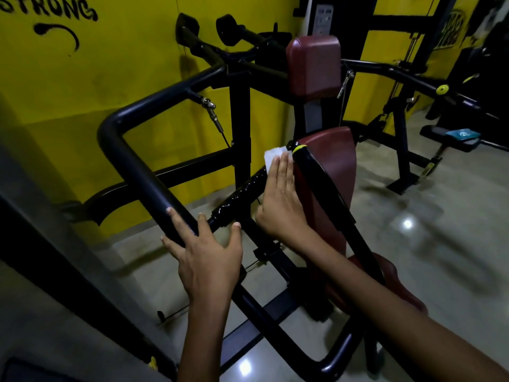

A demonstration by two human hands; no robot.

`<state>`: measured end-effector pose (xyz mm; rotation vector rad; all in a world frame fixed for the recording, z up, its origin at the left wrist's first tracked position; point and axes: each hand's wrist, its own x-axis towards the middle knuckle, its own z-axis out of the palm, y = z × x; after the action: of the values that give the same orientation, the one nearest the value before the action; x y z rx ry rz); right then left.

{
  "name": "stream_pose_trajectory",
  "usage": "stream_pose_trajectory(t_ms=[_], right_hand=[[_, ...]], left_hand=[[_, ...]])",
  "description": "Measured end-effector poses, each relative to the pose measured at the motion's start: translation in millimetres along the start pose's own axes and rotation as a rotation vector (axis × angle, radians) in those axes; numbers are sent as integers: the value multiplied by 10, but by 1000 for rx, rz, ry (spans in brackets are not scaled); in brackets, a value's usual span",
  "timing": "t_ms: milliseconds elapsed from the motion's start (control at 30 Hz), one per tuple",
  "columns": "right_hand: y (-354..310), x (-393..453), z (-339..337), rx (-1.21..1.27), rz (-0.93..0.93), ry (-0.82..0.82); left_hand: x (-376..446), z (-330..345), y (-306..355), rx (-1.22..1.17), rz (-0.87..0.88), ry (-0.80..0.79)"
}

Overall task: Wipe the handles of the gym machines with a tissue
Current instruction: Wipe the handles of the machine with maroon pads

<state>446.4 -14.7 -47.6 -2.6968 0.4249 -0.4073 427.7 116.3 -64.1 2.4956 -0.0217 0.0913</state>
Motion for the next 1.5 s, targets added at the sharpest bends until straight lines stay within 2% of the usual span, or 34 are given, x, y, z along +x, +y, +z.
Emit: stream_pose_trajectory(t_ms=[133, 333, 467, 633, 733, 800, 933, 1067, 1133, 1333, 1500], right_hand=[[27, 41, -96, 67, 96, 28], [-8, -87, 39, 47, -18, -57], [32, -25, -42, 198, 78, -40], [5, -164, 74, 166, -45, -126], [34, -20, -24, 209, 18, -60], [53, 14, -61, 314, 68, -43], [-4, -87, -9, 606, 48, -108], [19, 92, -82, 1063, 200, 30], [42, 81, -98, 1188, 245, 60], [47, 6, -226, 1517, 245, -18], [-3, 77, -121, 1798, 404, 32]], left_hand=[[-6, 2, -6, -5, 3, 0], [3, 19, -8, -8, -1, 8], [-10, 13, -8, -9, 4, 0], [-5, 4, -1, -12, -3, 5], [-11, -1, 7, -9, -5, -5], [-17, -2, 0, -9, -1, -4], [-11, -1, -7, -13, 0, -4], [-19, -16, 1, -14, 5, -3], [-15, -11, -4, -17, 5, -4], [-11, -6, -12, -7, 13, -5], [-9, 4, -23, -9, 6, -8]])
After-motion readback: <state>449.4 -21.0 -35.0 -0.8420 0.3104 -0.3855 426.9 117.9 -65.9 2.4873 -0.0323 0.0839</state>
